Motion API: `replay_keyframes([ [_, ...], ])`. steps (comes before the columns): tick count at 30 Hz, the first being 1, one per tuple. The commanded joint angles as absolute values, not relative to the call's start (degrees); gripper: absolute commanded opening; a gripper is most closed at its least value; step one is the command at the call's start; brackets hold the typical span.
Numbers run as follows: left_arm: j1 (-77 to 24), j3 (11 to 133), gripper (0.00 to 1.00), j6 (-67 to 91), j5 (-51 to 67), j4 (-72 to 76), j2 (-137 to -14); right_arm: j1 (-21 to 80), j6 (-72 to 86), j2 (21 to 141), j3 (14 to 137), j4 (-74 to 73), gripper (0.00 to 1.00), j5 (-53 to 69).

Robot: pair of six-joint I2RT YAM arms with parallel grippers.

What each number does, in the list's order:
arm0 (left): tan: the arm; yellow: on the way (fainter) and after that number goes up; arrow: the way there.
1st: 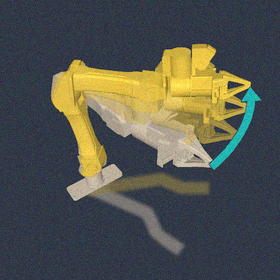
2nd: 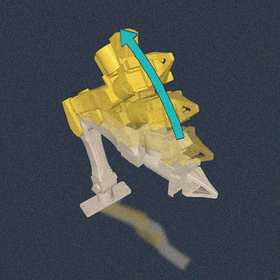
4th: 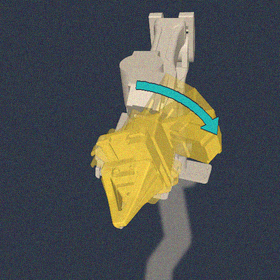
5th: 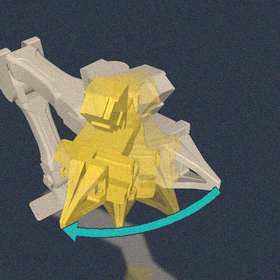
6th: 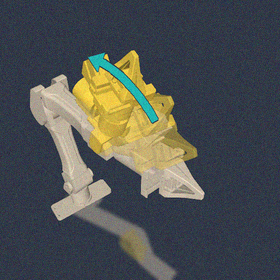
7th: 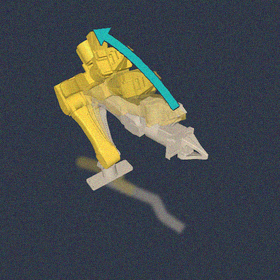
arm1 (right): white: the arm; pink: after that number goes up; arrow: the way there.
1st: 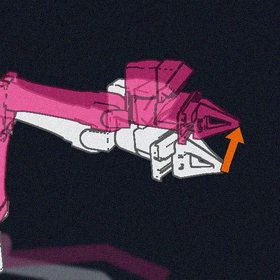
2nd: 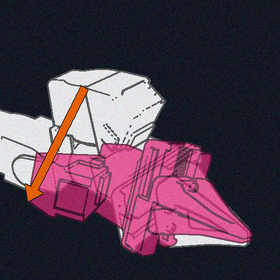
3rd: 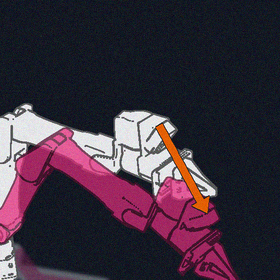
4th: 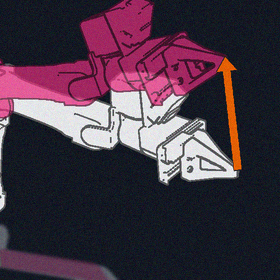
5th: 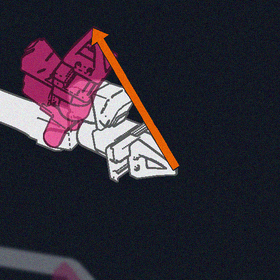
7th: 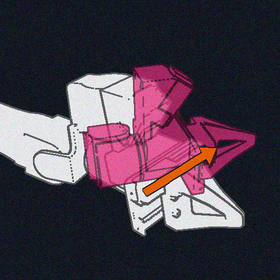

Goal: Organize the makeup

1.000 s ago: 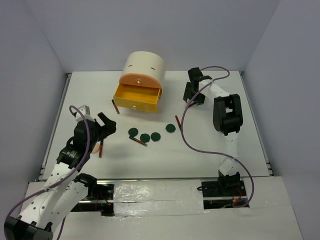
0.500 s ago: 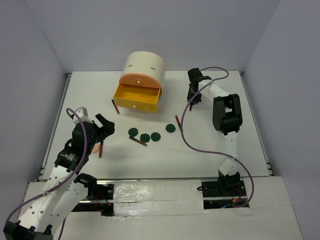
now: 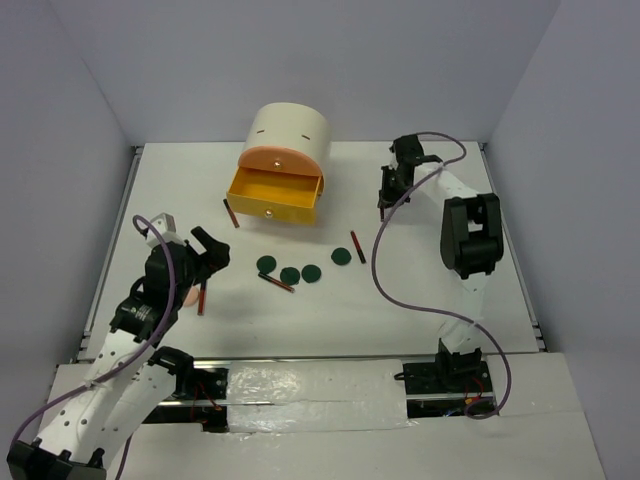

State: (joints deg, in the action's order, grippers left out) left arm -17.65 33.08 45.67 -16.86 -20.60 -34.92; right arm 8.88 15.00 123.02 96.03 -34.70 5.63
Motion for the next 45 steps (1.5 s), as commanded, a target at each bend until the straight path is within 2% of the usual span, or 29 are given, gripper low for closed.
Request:
replay_keyframes([
  [1,-17.2,32.8,0.99,47.1,-16.8,-17.1,-36.6,9.2,3.6,108.4,92.0,-24.3,0.00,17.3],
  [3,-17.1,32.6,0.99,47.4,-16.5,-16.5,-37.3,9.6,-3.1,104.5,90.0,-21.8,0.00,20.7],
  [6,-16.9,32.3,0.99,47.7,-16.3,-15.6,-38.7,9.6,-15.7,97.8,87.7,-21.4,0.00,33.5],
  [9,-16.5,31.8,0.98,47.6,-15.7,-14.3,-39.7,11.5,-29.4,92.9,88.1,-25.8,0.00,43.7],
  [12,-16.1,31.8,0.98,47.9,-15.1,-13.9,-40.3,16.8,-41.9,89.8,88.3,-27.7,0.00,45.4],
  [17,-15.2,32.3,0.94,48.2,-14.2,-14.9,-41.9,26.9,-55.2,91.7,92.7,-30.8,0.00,36.9],
  [20,-14.5,32.6,0.89,48.3,-13.8,-15.6,-42.1,32.1,-59.5,95.5,96.3,-30.0,0.00,31.9],
  [26,-13.0,32.7,0.69,48.4,-12.9,-16.9,-41.8,36.6,-58.5,106.9,108.3,-32.0,0.01,25.1],
  [27,-12.7,33.0,0.64,48.5,-12.7,-17.0,-41.9,36.7,-57.9,108.4,111.6,-33.2,0.05,24.7],
  [29,-11.0,33.3,0.62,48.3,-11.4,-17.1,-42.3,37.0,-56.1,112.1,114.0,-33.7,0.08,23.6],
  [30,-10.1,33.8,0.60,48.3,-10.7,-17.1,-43.1,37.0,-55.6,113.1,115.5,-34.1,0.13,22.8],
  [32,-7.4,34.5,0.59,47.6,-7.9,-16.8,-45.2,36.9,-55.3,115.0,116.3,-34.4,0.18,22.0],
  [35,-4.0,36.6,0.61,46.6,-4.0,-16.1,-49.5,37.0,-55.2,114.9,115.7,-34.7,0.32,21.5],
  [36,-2.6,37.9,0.65,46.1,-2.6,-16.0,-52.2,37.0,-55.0,114.0,114.4,-34.4,0.41,21.6],
  [37,-1.9,38.7,0.65,46.0,-2.0,-15.9,-52.2,36.9,-54.8,114.0,113.7,-33.9,0.47,21.5],
  [38,-1.5,40.3,0.70,45.8,-1.6,-15.8,-55.0,37.0,-54.2,112.5,111.9,-33.4,0.57,21.3],
  [39,-1.1,41.4,0.73,45.7,-1.3,-15.9,-56.6,37.0,-53.5,111.8,111.1,-32.1,0.62,21.2],
  [40,-0.4,43.6,0.78,45.6,-0.6,-16.0,-59.9,36.8,-52.7,110.1,109.8,-31.4,0.71,21.1],
  [42,-0.2,46.0,0.80,45.2,-0.5,-15.7,-63.4,36.7,-49.3,107.9,108.3,-28.8,0.81,20.5],
  [44,-0.3,49.8,0.81,44.8,0.9,-15.5,-69.0,36.2,-44.8,105.0,104.2,-24.7,0.99,18.5],
  [45,-0.2,51.1,0.81,44.7,0.9,-15.4,-70.9,34.7,-37.8,101.6,102.2,-19.0,1.00,17.8],
])
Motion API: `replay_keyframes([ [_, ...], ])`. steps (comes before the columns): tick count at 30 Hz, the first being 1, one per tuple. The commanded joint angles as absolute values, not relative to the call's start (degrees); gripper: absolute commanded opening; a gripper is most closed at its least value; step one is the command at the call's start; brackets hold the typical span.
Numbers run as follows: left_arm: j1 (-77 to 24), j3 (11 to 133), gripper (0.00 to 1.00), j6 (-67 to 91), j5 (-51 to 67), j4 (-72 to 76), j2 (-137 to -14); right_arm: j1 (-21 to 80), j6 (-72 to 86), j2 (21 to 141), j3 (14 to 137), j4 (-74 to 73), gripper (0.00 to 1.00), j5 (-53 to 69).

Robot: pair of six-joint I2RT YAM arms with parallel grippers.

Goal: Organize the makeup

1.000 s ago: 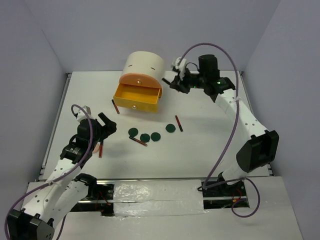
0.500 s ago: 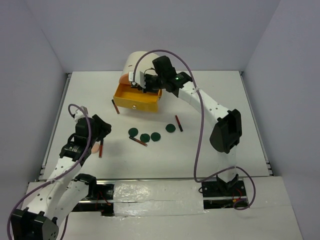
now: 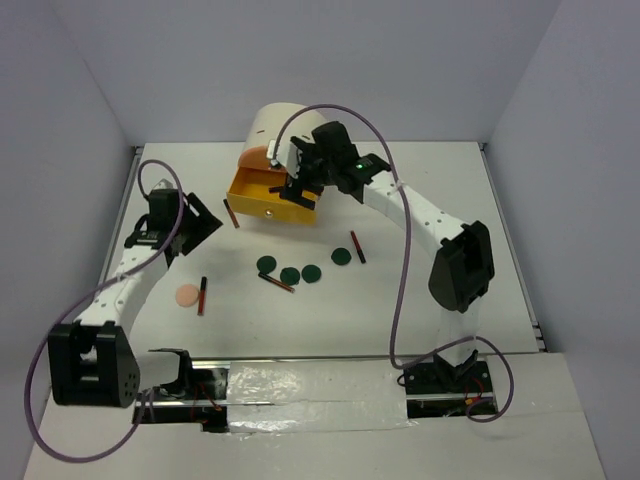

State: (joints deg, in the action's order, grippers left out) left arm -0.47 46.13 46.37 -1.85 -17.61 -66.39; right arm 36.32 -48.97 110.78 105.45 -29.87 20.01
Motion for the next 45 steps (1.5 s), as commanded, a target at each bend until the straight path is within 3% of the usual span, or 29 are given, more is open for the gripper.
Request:
replay_keyframes([
  [1,-0.2,52.6,0.80,44.7,1.0,-15.7,-73.1,33.8,-33.4,99.9,100.4,-16.0,1.00,16.4],
  [3,-0.2,57.6,0.78,45.0,1.1,-17.0,-79.6,31.0,-27.5,97.0,98.8,-16.2,0.96,20.5],
  [4,-0.2,59.2,0.75,45.2,0.8,-17.7,-84.2,27.5,-26.3,96.9,99.7,-19.0,0.88,30.5],
  [5,-0.2,62.8,0.74,45.3,0.4,-18.7,-86.5,25.9,-25.8,96.9,101.5,-21.8,0.63,34.9],
  [6,-0.2,64.7,0.73,45.6,0.3,-20.5,-88.5,24.5,-25.3,96.9,101.8,-25.7,0.48,38.4],
  [8,-0.2,69.6,0.69,45.6,-0.1,-22.1,-94.3,20.7,-25.3,95.7,99.6,-27.6,0.29,44.1],
  [10,1.3,72.5,0.68,45.4,-1.9,-23.0,-97.4,18.9,-25.7,94.1,96.5,-27.6,0.30,44.3],
  [12,1.5,76.7,0.68,45.0,-1.9,-23.6,-101.4,16.8,-26.1,91.4,91.6,-26.9,0.39,43.9],
  [18,2.2,88.8,0.70,43.2,-0.5,-27.4,-112.2,12.7,-24.4,87.8,84.6,-25.8,0.45,43.8],
  [32,1.1,98.3,0.67,39.5,2.6,-33.3,-124.9,8.1,-22.1,88.3,81.5,-24.9,0.45,43.9],
  [45,-1.4,107.2,0.66,34.7,-4.2,-43.8,-132.2,6.6,-20.2,87.2,78.5,-23.1,0.45,43.9],
])
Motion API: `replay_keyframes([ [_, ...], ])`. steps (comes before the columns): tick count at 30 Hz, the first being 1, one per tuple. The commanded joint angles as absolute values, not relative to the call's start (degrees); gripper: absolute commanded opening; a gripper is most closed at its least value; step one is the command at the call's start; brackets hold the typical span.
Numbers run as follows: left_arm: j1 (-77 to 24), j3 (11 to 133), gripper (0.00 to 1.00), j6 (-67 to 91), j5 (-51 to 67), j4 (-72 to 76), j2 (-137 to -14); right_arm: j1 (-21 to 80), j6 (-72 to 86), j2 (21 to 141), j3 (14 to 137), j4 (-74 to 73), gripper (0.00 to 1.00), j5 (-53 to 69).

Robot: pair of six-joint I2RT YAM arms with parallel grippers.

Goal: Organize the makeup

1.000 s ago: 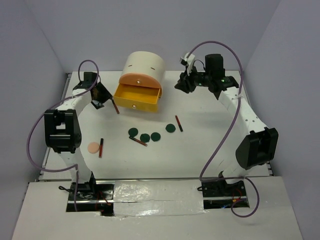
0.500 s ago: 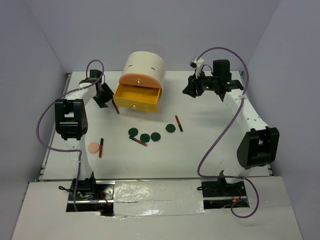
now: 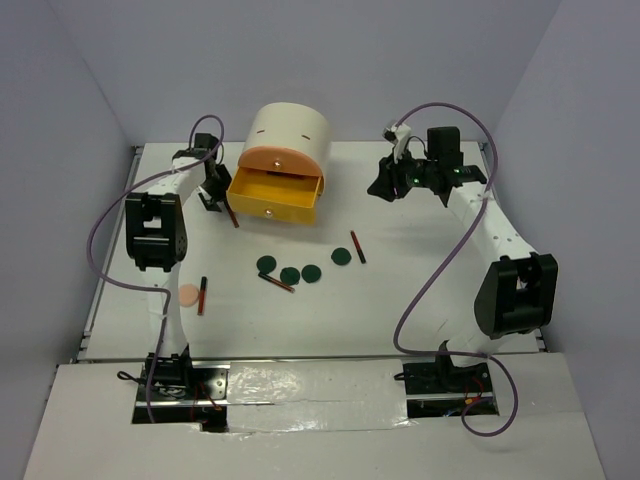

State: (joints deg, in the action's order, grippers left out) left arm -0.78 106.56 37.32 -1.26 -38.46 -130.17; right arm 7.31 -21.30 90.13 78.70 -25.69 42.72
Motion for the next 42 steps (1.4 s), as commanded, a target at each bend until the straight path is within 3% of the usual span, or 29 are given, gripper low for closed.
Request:
replay_keyframes([
  [1,-1.5,106.9,0.65,34.3,-4.9,-44.6,-132.6,6.4,-19.9,87.2,78.5,-23.1,0.45,44.2],
  [9,-1.8,100.9,0.50,31.1,-10.6,-46.4,-131.9,5.6,-19.1,87.0,78.0,-22.9,0.45,45.8],
  [14,-1.8,96.3,0.28,30.1,-12.1,-45.1,-129.2,5.8,-19.9,86.6,76.8,-24.1,0.45,47.9],
  [19,-1.7,90.8,0.14,30.8,-11.5,-41.9,-124.6,6.2,-22.1,86.1,74.1,-26.4,0.58,47.2],
  [24,-0.7,81.8,0.01,33.0,-9.0,-37.4,-113.9,6.3,-24.2,85.5,70.3,-28.0,0.61,45.9],
  [29,-0.7,70.3,0.00,36.6,-4.6,-31.5,-96.3,7.5,-24.6,84.8,67.4,-28.3,0.66,42.9],
  [31,-0.7,67.4,0.00,38.5,-2.6,-29.7,-91.2,8.2,-24.7,84.2,66.0,-27.7,0.63,41.0],
  [36,-1.5,58.0,0.00,45.6,6.9,-20.6,-75.1,10.0,-23.0,85.1,64.5,-27.7,0.28,38.1],
  [42,-6.2,53.4,0.00,57.4,7.4,-9.2,-63.6,11.0,-19.0,85.3,63.8,-25.1,0.28,35.4],
])
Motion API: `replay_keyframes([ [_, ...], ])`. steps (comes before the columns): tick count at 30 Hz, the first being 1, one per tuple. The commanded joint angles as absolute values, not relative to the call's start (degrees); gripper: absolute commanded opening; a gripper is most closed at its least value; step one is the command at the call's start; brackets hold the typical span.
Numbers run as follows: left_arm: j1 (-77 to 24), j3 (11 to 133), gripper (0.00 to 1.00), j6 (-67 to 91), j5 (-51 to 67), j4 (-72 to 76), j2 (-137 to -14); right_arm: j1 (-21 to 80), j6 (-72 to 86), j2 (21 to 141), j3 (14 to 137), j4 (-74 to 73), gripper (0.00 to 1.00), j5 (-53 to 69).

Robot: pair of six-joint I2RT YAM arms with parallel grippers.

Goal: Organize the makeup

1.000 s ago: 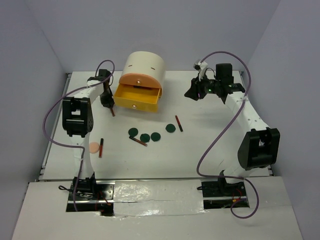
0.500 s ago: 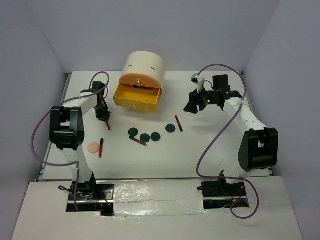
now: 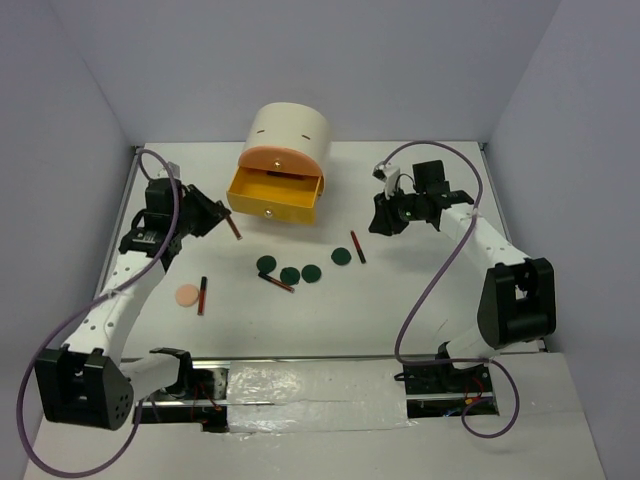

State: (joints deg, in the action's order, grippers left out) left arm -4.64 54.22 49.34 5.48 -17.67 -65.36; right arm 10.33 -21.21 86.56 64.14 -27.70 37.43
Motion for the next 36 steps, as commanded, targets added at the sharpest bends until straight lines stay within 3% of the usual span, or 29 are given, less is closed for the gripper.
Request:
replay_keyframes([
  [1,-7.5,53.3,0.00,60.1,6.1,-7.7,-62.3,11.2,-18.5,85.3,63.8,-25.0,0.31,34.8],
  [11,-14.5,58.0,0.00,73.9,-2.1,6.4,-71.2,11.7,-14.9,84.2,62.6,-22.7,0.35,33.0],
  [22,-16.5,67.1,0.02,78.2,-12.9,-1.8,-80.9,11.7,-13.8,83.8,62.3,-22.4,0.46,29.8],
  [23,-16.6,67.7,0.05,78.4,-13.0,-2.3,-81.9,11.7,-13.8,84.0,62.4,-22.5,0.48,29.6],
  [27,-16.5,67.9,0.37,79.1,-12.5,-2.4,-83.7,11.6,-13.8,84.7,62.9,-22.9,0.53,29.0],
  [30,-16.5,68.5,0.52,79.1,-11.9,-2.5,-84.5,11.7,-14.1,85.4,63.4,-23.4,0.58,28.8],
  [33,-16.5,68.7,0.61,78.8,-11.0,-2.5,-84.6,12.4,-14.7,87.1,64.6,-25.2,0.73,28.2],
  [36,-16.6,69.4,0.62,77.4,-10.6,-3.2,-84.0,14.0,-14.2,88.8,66.2,-26.1,0.77,26.5],
])
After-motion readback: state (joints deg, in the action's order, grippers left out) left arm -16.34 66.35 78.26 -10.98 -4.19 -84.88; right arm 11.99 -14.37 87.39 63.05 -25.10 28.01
